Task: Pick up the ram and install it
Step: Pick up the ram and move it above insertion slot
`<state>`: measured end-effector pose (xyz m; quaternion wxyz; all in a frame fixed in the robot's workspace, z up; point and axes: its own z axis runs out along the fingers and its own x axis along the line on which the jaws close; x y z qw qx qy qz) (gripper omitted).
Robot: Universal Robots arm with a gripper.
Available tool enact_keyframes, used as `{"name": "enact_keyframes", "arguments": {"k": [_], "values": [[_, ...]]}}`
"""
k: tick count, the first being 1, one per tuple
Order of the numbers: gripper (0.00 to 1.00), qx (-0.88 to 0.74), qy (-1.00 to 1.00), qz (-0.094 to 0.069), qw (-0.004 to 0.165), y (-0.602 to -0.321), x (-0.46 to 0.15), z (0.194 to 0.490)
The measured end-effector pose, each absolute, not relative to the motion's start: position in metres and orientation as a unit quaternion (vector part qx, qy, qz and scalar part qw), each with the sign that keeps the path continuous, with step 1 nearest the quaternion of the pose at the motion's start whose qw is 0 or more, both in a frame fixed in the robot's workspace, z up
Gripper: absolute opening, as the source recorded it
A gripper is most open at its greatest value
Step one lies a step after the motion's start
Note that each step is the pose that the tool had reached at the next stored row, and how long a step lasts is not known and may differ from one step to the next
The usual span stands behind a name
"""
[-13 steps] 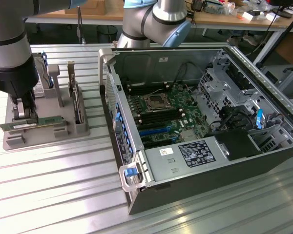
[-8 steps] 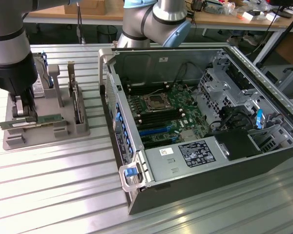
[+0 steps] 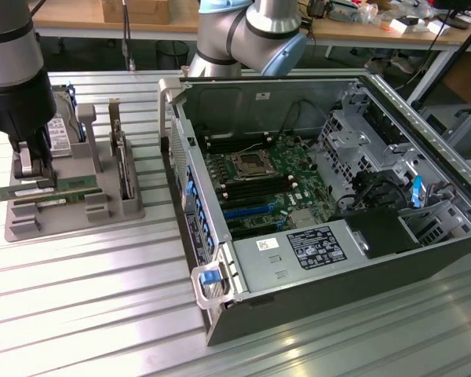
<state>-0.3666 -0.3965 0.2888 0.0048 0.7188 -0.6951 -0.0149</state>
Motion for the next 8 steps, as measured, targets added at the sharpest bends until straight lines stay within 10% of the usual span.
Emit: {"name": "enact_keyframes", "arguments": {"k": [8], "values": [[0.12,0.719,-0.695,-0.015,0.005,-0.397,-0.367,0.311]]}}
